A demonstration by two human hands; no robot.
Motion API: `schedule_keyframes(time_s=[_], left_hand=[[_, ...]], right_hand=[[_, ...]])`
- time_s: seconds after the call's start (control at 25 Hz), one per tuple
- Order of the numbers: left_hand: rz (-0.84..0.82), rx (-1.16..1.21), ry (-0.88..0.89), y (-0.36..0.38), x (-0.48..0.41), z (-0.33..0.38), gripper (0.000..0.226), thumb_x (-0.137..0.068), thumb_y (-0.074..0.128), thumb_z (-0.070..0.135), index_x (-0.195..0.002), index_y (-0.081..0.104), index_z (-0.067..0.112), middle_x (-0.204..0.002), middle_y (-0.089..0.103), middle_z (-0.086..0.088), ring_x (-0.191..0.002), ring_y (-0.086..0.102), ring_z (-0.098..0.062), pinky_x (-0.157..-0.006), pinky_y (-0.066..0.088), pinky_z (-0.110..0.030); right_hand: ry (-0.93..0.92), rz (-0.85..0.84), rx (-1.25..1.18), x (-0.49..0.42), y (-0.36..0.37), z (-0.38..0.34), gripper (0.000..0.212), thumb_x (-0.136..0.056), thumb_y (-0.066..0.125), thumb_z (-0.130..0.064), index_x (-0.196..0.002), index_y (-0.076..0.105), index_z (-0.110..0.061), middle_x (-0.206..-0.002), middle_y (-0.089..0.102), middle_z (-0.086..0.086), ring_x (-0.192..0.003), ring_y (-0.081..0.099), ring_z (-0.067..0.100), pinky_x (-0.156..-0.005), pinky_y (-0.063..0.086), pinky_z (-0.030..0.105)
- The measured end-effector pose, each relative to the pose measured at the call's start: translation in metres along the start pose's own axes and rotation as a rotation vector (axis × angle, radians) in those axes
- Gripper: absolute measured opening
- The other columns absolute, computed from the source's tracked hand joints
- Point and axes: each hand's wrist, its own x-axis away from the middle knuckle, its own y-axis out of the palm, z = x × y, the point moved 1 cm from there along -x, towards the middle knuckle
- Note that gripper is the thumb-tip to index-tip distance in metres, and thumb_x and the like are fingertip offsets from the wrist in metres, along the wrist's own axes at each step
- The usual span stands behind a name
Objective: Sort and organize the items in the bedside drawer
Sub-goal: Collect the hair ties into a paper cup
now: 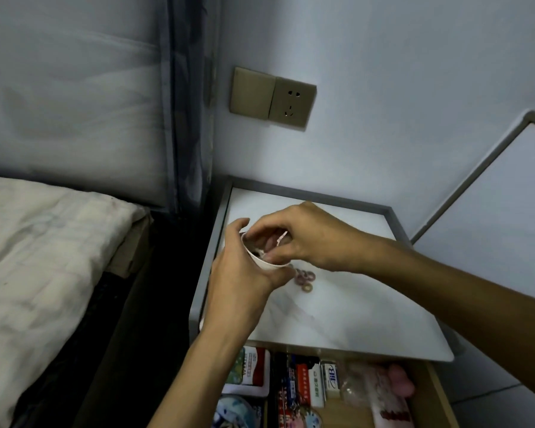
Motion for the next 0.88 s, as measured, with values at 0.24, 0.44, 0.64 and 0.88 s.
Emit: schedule_keyframes(time_s=[0.24, 0.44, 0.64, 0.88], left_hand=[[0.099, 0.005, -0.017, -0.018, -0.006, -0.005, 0.098, -0.06, 0.092, 0.025, -0.141, 0.037, 0.03, -0.114, 0.056, 0.007, -0.098, 0.058, -0.012, -0.079, 0.049, -0.024], [0.185, 0.073, -0.04, -0.048, -0.014, -0.009, 0.092, -0.063, 0.09, 0.016, -0.139, 0.04, 0.027, -0.115, 0.055, 0.001, -0.084, 0.055, -0.006, -0.046, 0.046, -0.01], [0.222, 0.04, -0.025, -0.057, -0.017, -0.012, 0.092, -0.062, 0.091, 0.023, -0.139, 0.04, 0.03, -0.111, 0.055, 0.004, -0.089, 0.056, -0.007, -0.067, 0.051, -0.018], [0.163, 0.089, -0.052, -0.052, -0.015, -0.011, 0.088, -0.066, 0.088, 0.014, -0.139, 0.04, 0.028, -0.114, 0.052, 0.001, -0.08, 0.053, -0.003, -0.042, 0.042, -0.008]], right_hand=[[0.177, 0.316, -0.303, -0.021, -0.002, 0.054, 0.015, -0.092, 0.064, -0.007, -0.103, 0.073, -0.012, -0.097, 0.074, 0.001, -0.085, 0.07, 0.013, -0.078, 0.056, 0.024], [0.522, 0.054, 0.07, -0.052, 0.056, 0.134, 0.067, -0.079, 0.074, -0.05, -0.136, 0.051, -0.023, -0.134, 0.052, 0.008, -0.122, 0.049, 0.024, -0.096, 0.04, 0.028], [0.371, 0.111, 0.014, -0.07, 0.08, 0.144, 0.054, -0.071, 0.084, -0.041, -0.117, 0.06, -0.028, -0.119, 0.047, 0.001, -0.111, 0.048, 0.017, -0.096, 0.044, 0.026], [0.258, 0.216, 0.0, -0.06, 0.091, 0.122, 0.004, -0.082, 0.073, -0.01, -0.084, 0.07, -0.011, -0.078, 0.06, -0.006, -0.07, 0.058, 0.005, -0.068, 0.044, 0.014]])
